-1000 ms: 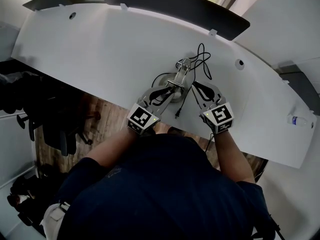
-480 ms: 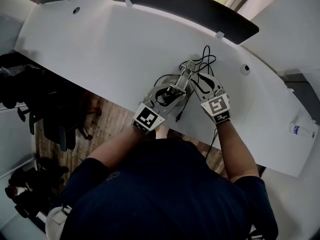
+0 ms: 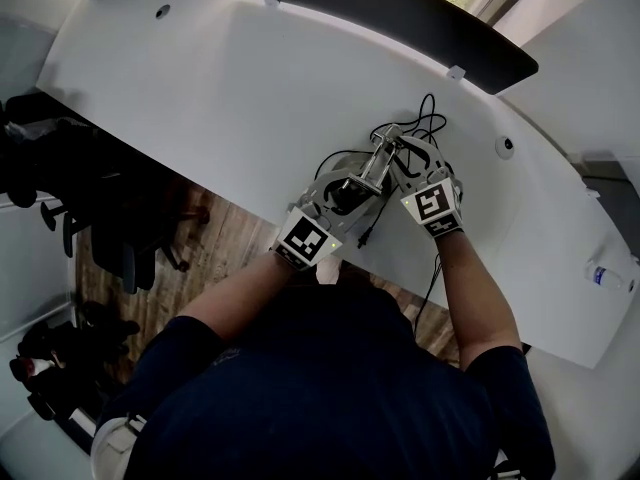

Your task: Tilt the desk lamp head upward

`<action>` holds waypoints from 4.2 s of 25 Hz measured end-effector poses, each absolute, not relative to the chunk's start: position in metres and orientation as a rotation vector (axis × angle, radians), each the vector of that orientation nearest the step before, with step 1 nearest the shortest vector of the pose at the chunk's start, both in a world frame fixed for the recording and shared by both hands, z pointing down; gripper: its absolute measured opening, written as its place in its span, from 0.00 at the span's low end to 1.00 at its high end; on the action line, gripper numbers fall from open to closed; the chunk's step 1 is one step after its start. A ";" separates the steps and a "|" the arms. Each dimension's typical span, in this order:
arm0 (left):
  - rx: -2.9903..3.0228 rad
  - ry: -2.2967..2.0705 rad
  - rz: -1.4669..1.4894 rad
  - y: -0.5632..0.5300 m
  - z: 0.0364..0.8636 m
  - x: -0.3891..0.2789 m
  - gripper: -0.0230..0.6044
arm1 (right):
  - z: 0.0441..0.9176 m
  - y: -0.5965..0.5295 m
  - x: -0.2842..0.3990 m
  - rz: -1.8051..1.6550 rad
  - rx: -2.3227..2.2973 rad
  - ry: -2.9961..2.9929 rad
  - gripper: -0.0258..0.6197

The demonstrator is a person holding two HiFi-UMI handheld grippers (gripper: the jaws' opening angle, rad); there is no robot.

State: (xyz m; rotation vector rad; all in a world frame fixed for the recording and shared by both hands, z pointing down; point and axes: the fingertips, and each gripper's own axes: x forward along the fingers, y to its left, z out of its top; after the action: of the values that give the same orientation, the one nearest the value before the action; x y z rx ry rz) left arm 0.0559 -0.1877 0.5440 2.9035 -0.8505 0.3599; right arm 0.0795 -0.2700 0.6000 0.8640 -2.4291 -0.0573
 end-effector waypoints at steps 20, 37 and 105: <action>2.899 -0.840 0.315 -0.187 0.544 0.055 0.25 | 0.577 -0.291 0.087 -0.269 0.905 -2.339 0.15; 2.901 -0.822 0.306 -0.187 0.544 0.055 0.25 | 0.479 -0.314 0.094 -0.846 0.950 -2.078 0.16; 2.920 -0.788 0.211 -0.139 0.435 0.013 0.15 | 0.403 -0.152 0.074 -0.253 1.348 -2.411 0.14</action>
State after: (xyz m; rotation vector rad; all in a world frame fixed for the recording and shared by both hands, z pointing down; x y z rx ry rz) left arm 0.0133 -0.1393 0.4346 2.9204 -0.7875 0.2108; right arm 0.0740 -0.1516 0.4028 1.3476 -2.4106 -0.2531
